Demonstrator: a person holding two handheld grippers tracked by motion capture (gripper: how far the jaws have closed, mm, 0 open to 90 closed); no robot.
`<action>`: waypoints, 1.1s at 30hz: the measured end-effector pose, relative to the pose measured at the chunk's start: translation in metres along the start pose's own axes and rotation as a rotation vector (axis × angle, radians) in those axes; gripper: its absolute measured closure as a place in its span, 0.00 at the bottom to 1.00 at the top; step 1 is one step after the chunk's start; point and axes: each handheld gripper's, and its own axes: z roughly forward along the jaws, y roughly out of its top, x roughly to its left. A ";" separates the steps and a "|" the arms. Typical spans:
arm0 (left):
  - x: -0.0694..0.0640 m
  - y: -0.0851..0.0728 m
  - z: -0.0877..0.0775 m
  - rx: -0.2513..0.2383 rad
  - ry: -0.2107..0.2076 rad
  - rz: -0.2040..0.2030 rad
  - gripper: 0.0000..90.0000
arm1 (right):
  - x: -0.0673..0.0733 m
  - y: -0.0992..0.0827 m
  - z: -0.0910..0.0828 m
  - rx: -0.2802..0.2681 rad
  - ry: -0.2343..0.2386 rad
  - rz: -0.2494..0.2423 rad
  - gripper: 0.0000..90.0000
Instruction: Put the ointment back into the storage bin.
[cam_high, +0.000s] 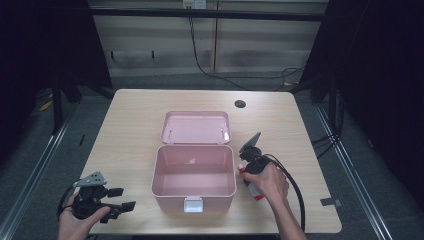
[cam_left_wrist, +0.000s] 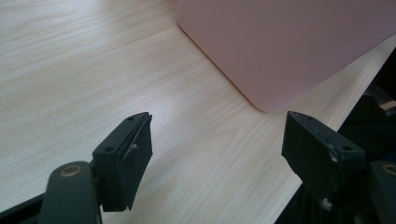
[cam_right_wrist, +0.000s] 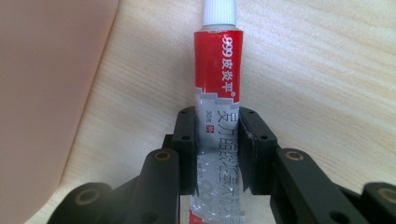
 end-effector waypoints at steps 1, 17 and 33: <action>0.000 0.000 0.000 -0.002 -0.001 -0.002 0.27 | 0.000 0.000 0.000 0.003 -0.006 0.002 0.79; 0.000 0.000 0.000 -0.001 0.008 -0.003 0.27 | -0.010 -0.005 -0.013 0.003 0.019 0.053 0.79; 0.000 0.000 0.001 0.005 0.007 -0.002 0.27 | -0.008 -0.017 -0.032 -0.006 0.015 -0.018 0.79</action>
